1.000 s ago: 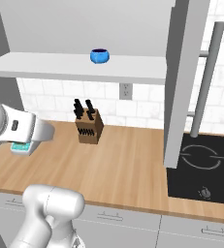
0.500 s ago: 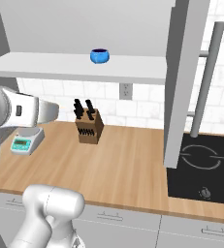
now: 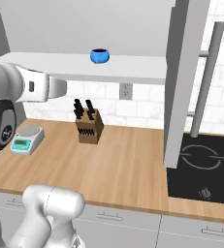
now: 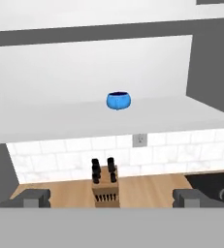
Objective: Gather all objects into one cabinet and sort the glasses and bowls to opposite sides.
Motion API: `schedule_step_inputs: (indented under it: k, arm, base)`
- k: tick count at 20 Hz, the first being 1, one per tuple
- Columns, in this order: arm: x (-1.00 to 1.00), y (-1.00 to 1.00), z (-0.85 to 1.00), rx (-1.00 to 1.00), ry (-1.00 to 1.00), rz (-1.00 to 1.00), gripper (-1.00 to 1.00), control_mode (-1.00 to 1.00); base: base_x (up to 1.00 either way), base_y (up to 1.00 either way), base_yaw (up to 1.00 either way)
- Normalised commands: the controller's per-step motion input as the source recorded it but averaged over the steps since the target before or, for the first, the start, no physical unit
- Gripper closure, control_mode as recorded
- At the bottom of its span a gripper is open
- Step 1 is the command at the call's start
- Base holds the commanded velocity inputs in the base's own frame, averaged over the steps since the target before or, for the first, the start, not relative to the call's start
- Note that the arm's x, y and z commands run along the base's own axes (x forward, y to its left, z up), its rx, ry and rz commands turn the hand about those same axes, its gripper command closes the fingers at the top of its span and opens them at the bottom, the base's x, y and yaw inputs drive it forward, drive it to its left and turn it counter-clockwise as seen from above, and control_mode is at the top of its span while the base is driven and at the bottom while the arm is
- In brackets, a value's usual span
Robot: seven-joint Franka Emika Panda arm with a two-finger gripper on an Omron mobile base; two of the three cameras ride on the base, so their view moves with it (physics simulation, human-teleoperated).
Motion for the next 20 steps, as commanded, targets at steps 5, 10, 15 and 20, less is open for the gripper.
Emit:
schedule_step_inputs:
  k: [5, 10, 15, 20]
  arm:
    - [0.57, 0.0, 0.02, 0.0, 0.0, 0.0, -1.0, -1.0]
    - [0.5, 0.0, 0.0, 0.0, 0.0, 0.0, -1.0, -1.0]
    - [0.37, 0.0, 0.0, 0.0, 0.0, 0.0, -1.0, -1.0]
    - [0.46, 0.0, 0.0, 0.0, 0.0, 0.0, -1.0, -1.0]
  base:
    - [0.0, 0.0, 0.0]
    - [0.0, 0.0, 0.0]
    - [0.0, 0.0, 0.0]
    - [0.0, 0.0, 0.0]
